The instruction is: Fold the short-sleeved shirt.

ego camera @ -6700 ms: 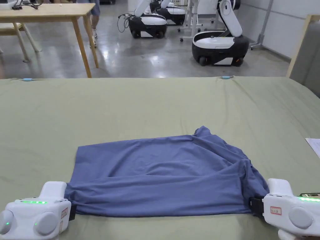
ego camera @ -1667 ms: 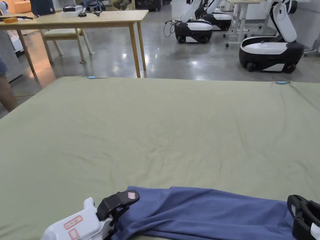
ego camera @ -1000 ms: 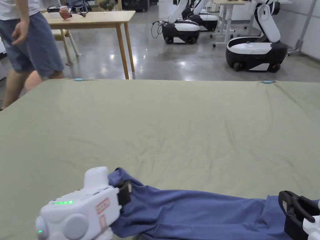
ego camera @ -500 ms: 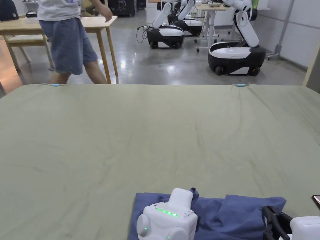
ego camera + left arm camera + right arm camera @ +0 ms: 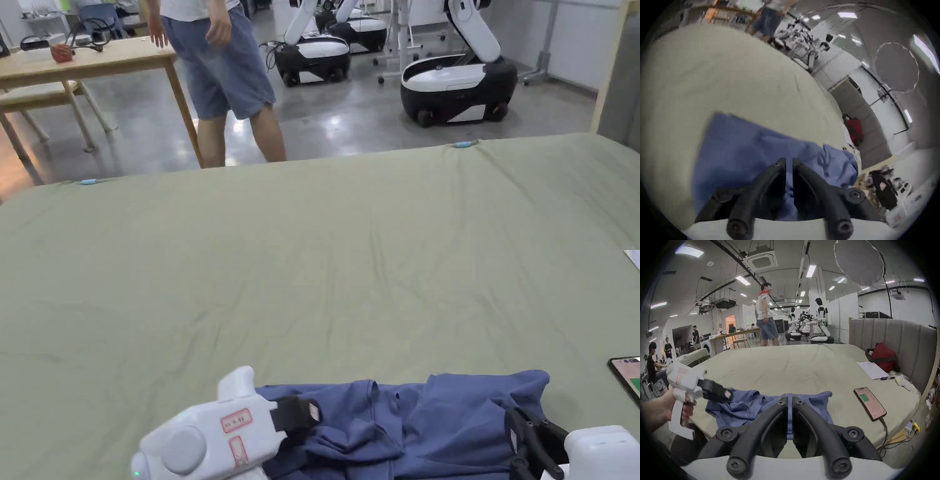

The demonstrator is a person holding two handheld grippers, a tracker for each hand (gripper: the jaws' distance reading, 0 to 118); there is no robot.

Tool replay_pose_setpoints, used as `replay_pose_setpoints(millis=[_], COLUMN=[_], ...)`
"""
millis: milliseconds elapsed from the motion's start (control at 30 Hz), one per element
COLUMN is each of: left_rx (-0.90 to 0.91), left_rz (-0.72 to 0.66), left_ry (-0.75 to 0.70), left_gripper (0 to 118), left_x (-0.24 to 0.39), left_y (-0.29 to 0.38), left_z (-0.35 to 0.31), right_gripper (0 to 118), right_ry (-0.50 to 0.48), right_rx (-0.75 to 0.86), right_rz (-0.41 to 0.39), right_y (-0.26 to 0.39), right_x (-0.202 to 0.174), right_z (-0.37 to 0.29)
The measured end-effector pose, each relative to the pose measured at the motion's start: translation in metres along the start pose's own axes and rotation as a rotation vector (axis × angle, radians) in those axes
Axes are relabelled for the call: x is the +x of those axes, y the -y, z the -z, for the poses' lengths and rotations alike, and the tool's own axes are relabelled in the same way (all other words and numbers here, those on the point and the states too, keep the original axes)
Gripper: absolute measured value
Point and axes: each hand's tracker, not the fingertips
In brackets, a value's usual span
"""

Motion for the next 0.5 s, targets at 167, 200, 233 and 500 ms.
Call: replay_pose_setpoints(millis=[167,200,233,500], left_rx=[-0.089,-0.085,-0.086,0.089], left_rz=[0.018,0.026,0.039,0.1], left_ry=[0.076,0.072,0.066,0.033], left_gripper=[9,9,9,9], left_x=[0.019,0.026,0.031,0.015], left_y=[0.024,0.024,0.023,0.005], left_z=[0.05,0.053,0.053,-0.022], right_gripper=[6,6,6,6], right_ry=[0.019,0.025,0.029,0.022], right_rx=[-0.016,-0.021,-0.025,-0.033], right_rz=[0.01,0.011,0.01,-0.004], right_y=[0.003,0.003,0.003,-0.002], right_x=[0.01,0.012,0.013,0.001], right_z=[-0.001,-0.001,-0.001,0.004])
